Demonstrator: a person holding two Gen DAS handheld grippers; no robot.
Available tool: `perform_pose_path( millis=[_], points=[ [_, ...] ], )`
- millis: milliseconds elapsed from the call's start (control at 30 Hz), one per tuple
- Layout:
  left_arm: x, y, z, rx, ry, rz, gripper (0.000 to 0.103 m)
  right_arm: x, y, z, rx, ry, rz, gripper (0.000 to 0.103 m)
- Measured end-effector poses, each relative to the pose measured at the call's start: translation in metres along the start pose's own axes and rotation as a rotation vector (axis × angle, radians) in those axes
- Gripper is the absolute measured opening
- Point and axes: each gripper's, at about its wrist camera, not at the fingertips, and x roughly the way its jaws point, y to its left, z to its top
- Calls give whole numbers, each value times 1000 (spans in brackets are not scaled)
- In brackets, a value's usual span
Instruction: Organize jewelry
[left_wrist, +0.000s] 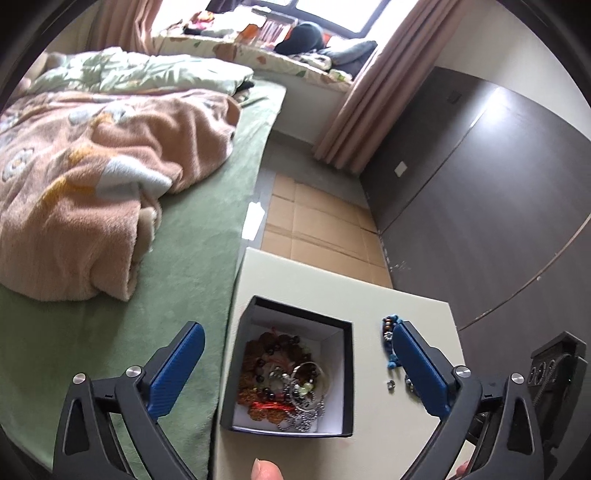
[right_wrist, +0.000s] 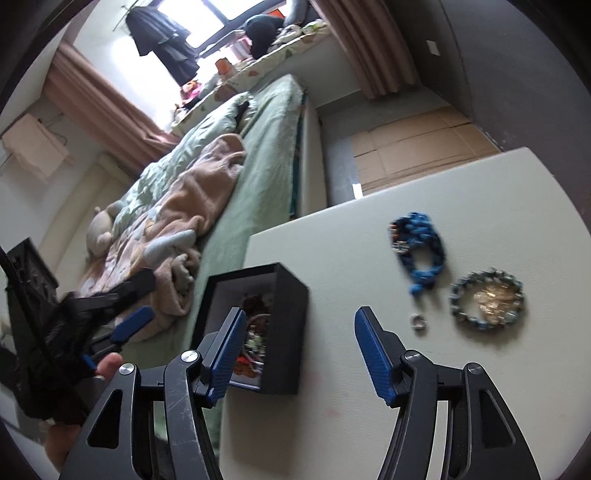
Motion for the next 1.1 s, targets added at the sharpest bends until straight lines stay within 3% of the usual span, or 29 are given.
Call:
perform_pose_path(
  millis=[167,233,300,467,500,600,833,1000,1100],
  points=[
    [3,-13,-6,33,-1,-12,102,-9,-16,-1,26,7,-25,63],
    [3,-19,-9,40,-7,-19,102,-15,-20,-1,28,-1,-31,69],
    [4,-24,-11,47,-11,-31,103,-23,-26,-1,38,-16,-43,86],
    [7,-39,-17,68,-13,-65,102,-38,-44,2,80,-41,-61,94],
    [8,-42,-18,77,-12,-70,102,-42,-49,2,86,-63,-84,103],
    [14,-54,-21,104,9,-77,103,-54,-65,3,113,-99,-145,103],
    [20,-81,-31,157,35,-67,102,-67,-101,5,209,-106,-151,103],
    [33,-91,-44,189,63,-12,102,-71,-110,5,251,-87,-164,103],
    [41,-95,-49,178,103,-52,102,-73,-116,2,267,-80,-196,103]
  ],
)
